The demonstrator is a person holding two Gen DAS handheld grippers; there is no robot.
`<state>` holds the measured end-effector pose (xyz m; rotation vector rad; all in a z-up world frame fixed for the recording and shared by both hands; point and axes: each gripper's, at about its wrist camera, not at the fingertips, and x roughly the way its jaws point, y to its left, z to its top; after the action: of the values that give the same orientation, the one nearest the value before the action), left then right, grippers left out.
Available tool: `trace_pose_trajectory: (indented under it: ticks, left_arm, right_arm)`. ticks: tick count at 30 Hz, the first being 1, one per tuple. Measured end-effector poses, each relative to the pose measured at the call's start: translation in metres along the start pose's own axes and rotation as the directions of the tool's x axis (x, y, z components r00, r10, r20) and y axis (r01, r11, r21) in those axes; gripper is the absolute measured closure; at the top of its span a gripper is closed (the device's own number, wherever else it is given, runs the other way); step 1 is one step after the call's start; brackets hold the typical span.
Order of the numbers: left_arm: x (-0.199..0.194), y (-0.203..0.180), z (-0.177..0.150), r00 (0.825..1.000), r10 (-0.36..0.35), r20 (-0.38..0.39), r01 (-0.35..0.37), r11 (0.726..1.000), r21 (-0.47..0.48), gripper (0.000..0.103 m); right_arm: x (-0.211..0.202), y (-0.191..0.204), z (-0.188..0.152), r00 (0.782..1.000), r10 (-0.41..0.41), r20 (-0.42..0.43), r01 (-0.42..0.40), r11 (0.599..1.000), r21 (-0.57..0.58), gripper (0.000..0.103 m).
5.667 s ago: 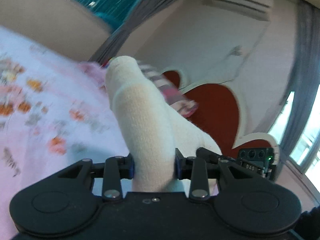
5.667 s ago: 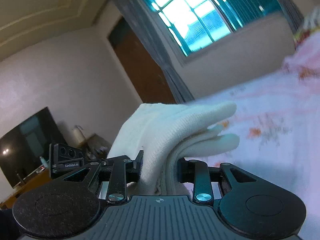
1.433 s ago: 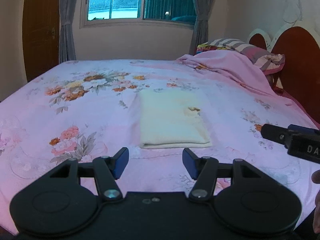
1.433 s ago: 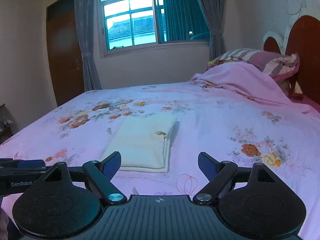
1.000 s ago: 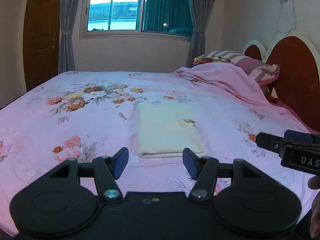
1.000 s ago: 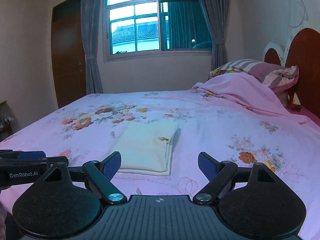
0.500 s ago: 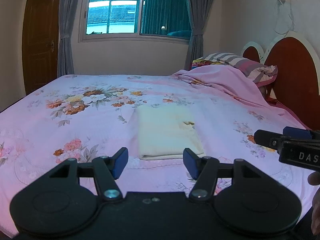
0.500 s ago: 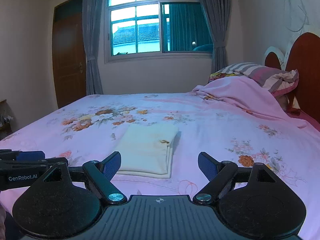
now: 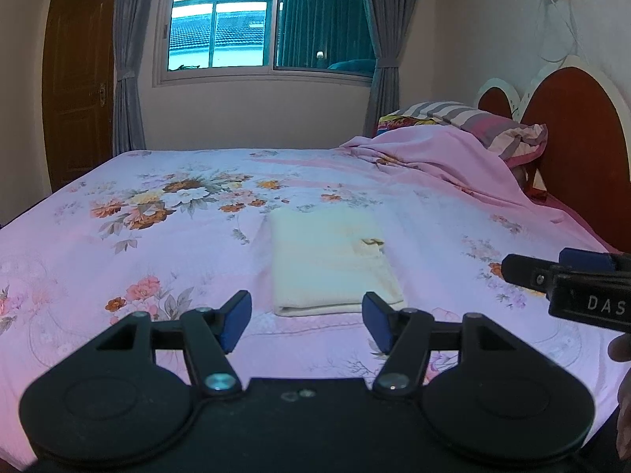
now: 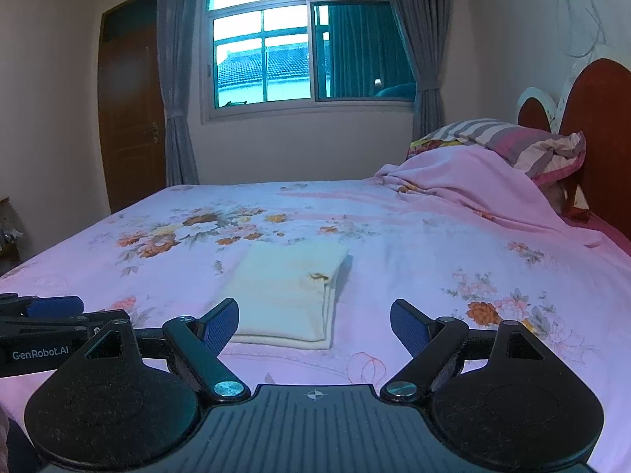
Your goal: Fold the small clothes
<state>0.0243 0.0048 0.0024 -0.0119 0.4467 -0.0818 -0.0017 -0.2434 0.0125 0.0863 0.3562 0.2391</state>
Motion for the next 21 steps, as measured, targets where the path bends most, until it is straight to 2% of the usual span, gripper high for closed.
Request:
trace_pose_trajectory:
  ticks: [12, 21]
  left_arm:
    - [0.0050, -0.0020, -0.0017, 1.000, 0.006, -0.027, -0.006, 1.000, 0.003, 0.039]
    - [0.0040, -0.0039, -0.0052, 1.000, 0.016, -0.013, -0.016, 0.999, 0.031, 0.037]
  right_arm:
    - [0.0026, 0.0021, -0.0013, 1.000, -0.006, -0.009, 0.006, 1.000, 0.004, 0.019]
    - [0.0059, 0.0049, -0.0028, 1.000, -0.010, -0.016, 0.011, 1.000, 0.008, 0.019]
